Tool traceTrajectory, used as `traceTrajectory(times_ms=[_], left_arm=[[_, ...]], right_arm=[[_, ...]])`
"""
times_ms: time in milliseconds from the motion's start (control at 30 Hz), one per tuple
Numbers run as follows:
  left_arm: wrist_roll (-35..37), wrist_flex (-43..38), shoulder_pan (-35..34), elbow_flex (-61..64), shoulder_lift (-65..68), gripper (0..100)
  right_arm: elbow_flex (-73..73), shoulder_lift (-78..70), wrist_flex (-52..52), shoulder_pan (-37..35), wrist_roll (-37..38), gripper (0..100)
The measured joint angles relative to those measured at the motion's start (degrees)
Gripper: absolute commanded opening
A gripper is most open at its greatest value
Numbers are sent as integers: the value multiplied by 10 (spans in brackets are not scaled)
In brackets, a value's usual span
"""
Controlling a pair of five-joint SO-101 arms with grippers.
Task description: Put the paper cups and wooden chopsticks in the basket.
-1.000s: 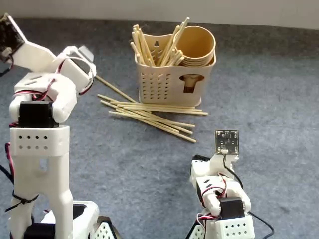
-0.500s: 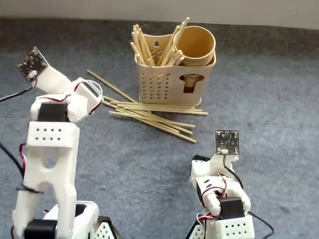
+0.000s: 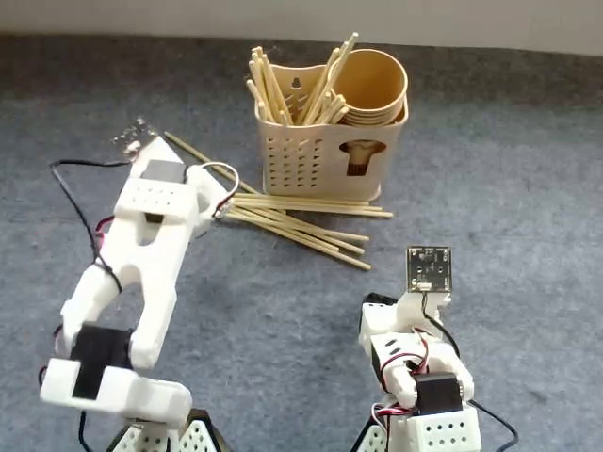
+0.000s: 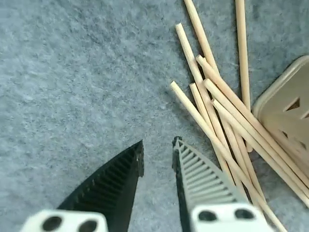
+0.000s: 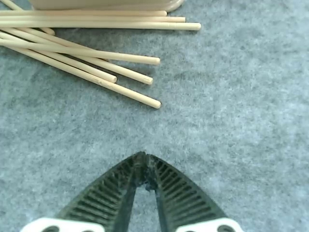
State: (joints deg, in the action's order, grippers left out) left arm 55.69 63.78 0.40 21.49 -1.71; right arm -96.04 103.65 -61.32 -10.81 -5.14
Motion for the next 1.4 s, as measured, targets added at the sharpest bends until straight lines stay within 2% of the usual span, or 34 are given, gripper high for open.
traceTrajectory(times_ms=[433,1000,1167,1400], left_arm=[[26,-46,6,-97,185,116],[26,-55,6,-119,168,116],[40,-86,7,-122,207,115],[42,-86,7,-125,226,88]], right_arm=[[0,0,0,0,0,5],[0,0,0,0,0,5],[0,0,0,0,0,5],[0,0,0,0,0,5]])
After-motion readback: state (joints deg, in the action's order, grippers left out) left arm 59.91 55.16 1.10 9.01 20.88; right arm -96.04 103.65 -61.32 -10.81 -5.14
